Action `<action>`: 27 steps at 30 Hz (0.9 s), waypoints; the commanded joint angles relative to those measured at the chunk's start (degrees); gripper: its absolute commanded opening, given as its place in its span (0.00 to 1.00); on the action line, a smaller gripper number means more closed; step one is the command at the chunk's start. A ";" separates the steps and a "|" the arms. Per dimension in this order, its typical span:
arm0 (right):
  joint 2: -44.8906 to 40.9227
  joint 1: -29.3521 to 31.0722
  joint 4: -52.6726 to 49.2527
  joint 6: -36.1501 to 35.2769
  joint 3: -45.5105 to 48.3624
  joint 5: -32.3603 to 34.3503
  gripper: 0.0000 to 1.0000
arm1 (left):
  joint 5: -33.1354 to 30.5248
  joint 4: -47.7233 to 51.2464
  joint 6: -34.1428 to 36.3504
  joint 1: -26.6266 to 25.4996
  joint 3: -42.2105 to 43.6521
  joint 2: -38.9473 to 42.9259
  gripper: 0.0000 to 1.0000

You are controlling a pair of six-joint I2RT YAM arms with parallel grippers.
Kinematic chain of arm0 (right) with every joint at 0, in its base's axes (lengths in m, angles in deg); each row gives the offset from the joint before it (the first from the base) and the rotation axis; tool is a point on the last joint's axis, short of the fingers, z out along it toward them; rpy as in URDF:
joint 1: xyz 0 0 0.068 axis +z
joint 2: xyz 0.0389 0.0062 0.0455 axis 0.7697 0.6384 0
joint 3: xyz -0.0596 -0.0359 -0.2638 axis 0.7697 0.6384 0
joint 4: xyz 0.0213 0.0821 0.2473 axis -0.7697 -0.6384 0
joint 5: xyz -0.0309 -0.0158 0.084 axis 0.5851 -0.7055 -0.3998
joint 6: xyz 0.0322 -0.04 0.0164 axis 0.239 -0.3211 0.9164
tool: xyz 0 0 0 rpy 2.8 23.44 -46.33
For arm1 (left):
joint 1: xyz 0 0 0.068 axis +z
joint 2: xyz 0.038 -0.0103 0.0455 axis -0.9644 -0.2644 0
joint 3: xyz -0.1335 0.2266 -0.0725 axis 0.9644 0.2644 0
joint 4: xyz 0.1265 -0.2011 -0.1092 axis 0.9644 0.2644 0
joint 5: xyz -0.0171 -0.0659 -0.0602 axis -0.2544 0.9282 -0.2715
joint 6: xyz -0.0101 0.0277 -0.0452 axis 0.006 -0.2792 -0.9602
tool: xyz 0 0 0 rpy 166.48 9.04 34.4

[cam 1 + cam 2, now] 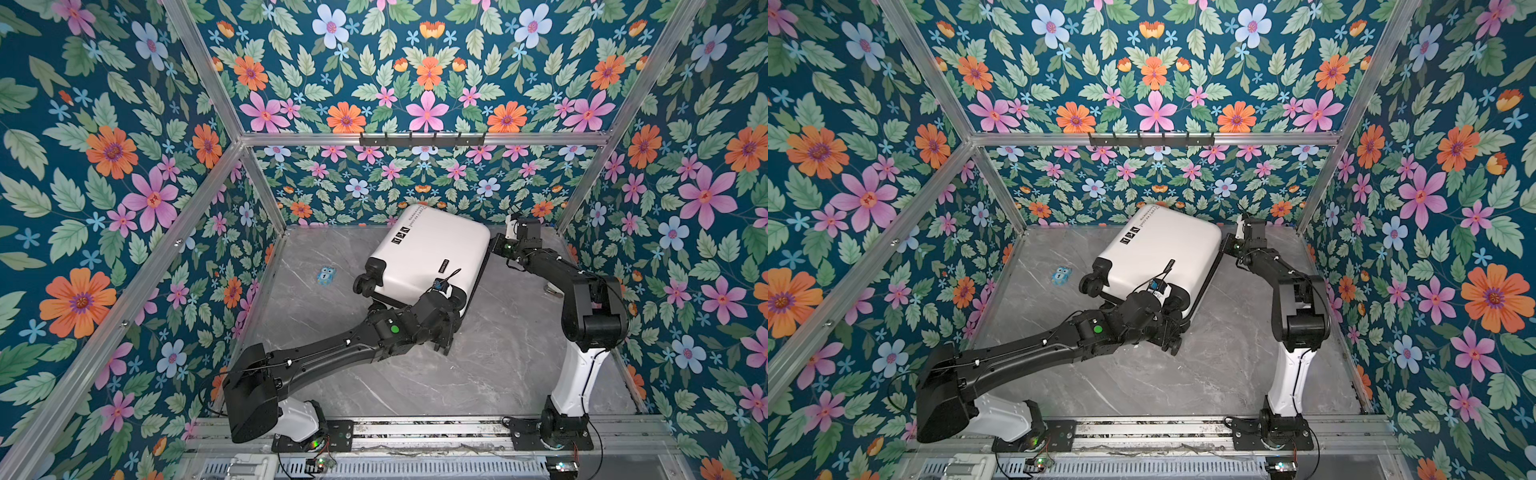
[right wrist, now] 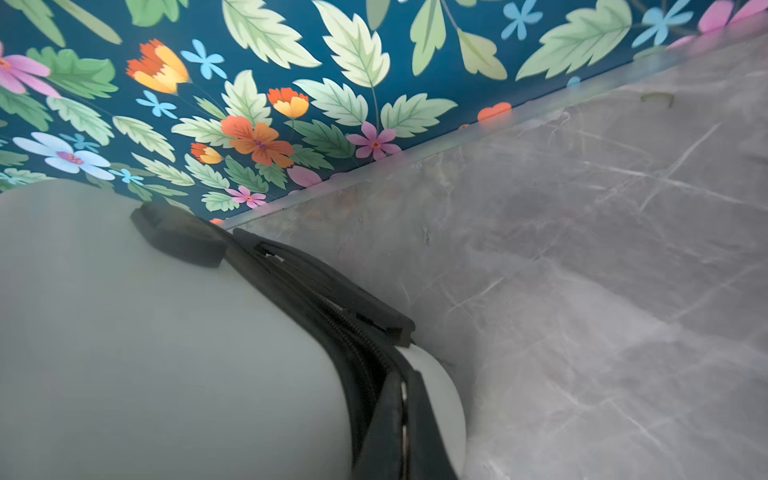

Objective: Pack the luggage

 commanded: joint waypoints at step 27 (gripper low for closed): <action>-0.52 -6.46 -5.35 11.38 -0.32 -15.40 0.67 | 6.77 -0.03 -8.77 17.53 13.14 22.39 0.59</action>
